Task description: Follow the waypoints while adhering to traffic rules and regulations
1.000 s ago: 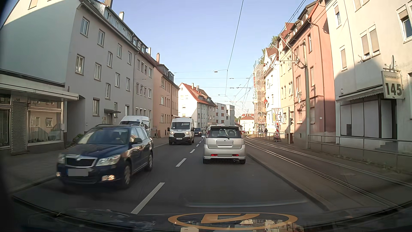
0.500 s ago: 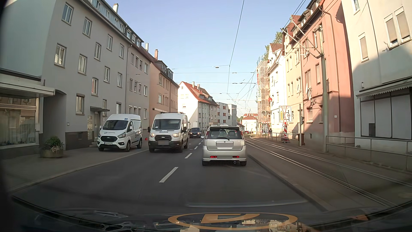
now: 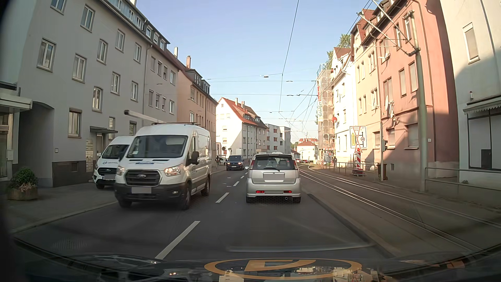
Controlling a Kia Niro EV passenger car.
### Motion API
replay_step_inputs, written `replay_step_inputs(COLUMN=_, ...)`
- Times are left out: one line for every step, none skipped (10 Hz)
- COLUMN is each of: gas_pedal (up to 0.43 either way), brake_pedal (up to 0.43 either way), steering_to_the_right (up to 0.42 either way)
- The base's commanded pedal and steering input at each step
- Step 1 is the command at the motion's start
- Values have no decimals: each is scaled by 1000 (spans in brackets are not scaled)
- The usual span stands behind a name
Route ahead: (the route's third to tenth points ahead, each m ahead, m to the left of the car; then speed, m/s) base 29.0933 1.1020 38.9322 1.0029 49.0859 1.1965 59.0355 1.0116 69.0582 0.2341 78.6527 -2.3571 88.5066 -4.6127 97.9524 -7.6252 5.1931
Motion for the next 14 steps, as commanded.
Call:
replay_step_inputs(gas_pedal=28, brake_pedal=0, steering_to_the_right=-12)
replay_step_inputs(gas_pedal=47, brake_pedal=0, steering_to_the_right=-12)
replay_step_inputs(gas_pedal=98, brake_pedal=0, steering_to_the_right=-12)
replay_step_inputs(gas_pedal=98, brake_pedal=0, steering_to_the_right=-12)
replay_step_inputs(gas_pedal=98, brake_pedal=0, steering_to_the_right=-12)
replay_step_inputs(gas_pedal=98, brake_pedal=0, steering_to_the_right=-12)
replay_step_inputs(gas_pedal=98, brake_pedal=0, steering_to_the_right=-12)
replay_step_inputs(gas_pedal=98, brake_pedal=0, steering_to_the_right=-12)
replay_step_inputs(gas_pedal=98, brake_pedal=0, steering_to_the_right=-12)
replay_step_inputs(gas_pedal=98, brake_pedal=0, steering_to_the_right=-12)
replay_step_inputs(gas_pedal=98, brake_pedal=0, steering_to_the_right=-12)
replay_step_inputs(gas_pedal=98, brake_pedal=0, steering_to_the_right=-12)
replay_step_inputs(gas_pedal=98, brake_pedal=0, steering_to_the_right=-12)
replay_step_inputs(gas_pedal=98, brake_pedal=0, steering_to_the_right=-12)
